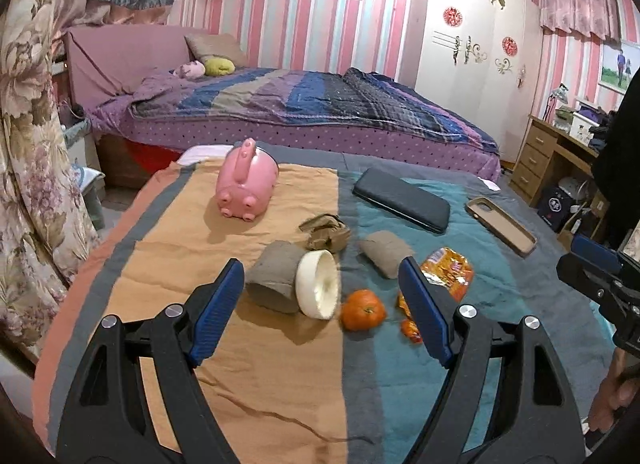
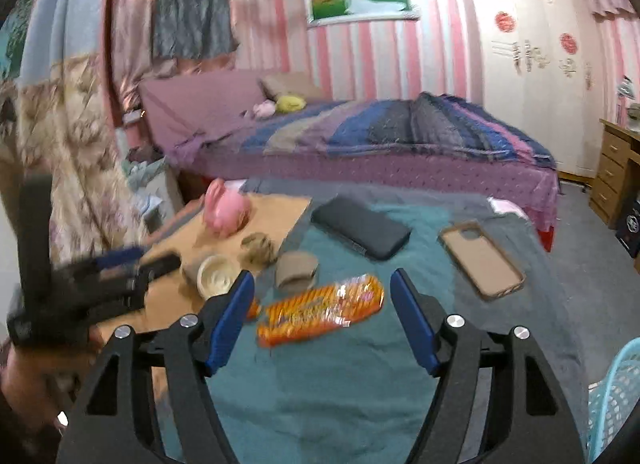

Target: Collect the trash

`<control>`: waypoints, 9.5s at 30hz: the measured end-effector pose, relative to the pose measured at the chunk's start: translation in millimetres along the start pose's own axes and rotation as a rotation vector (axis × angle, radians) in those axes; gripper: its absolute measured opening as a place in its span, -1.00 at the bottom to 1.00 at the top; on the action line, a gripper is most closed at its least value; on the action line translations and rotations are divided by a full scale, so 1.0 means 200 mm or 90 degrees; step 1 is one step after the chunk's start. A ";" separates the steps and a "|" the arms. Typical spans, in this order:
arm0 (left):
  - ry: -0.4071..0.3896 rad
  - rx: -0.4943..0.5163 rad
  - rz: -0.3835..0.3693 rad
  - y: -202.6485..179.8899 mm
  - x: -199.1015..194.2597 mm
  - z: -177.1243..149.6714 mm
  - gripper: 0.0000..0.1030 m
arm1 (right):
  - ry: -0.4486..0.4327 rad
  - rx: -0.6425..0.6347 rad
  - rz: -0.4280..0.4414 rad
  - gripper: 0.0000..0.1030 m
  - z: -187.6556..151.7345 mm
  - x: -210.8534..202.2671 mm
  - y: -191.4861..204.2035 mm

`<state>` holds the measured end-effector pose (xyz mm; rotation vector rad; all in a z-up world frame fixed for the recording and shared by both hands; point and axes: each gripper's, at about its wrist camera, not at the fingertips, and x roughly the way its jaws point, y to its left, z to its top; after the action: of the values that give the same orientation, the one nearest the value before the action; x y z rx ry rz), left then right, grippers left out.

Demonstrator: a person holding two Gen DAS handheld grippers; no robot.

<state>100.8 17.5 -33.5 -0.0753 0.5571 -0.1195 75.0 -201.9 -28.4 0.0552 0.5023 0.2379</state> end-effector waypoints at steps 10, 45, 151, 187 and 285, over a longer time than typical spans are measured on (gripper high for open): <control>0.001 0.000 0.008 0.01 0.03 0.00 0.51 | 0.008 0.009 -0.007 0.38 0.02 0.02 -0.06; 0.053 0.014 0.012 -0.04 0.29 0.03 -0.70 | 0.133 0.045 -0.005 0.39 -0.02 0.44 -0.15; -0.075 0.085 -0.192 -0.88 -0.22 0.03 -0.70 | -0.086 0.048 -0.114 -0.99 -0.01 -0.66 -0.68; -0.023 0.184 -0.392 -1.79 -0.27 -0.25 -0.70 | -0.031 0.205 -0.282 -0.95 -0.41 -1.08 -1.35; 0.077 -0.020 0.092 0.43 0.20 -0.01 0.64 | 0.213 -0.067 0.026 -0.38 -0.10 0.73 0.51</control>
<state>141.6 97.7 -64.3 -0.0578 0.6826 0.0262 167.4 -67.6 -103.0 -0.0780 0.8204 0.3160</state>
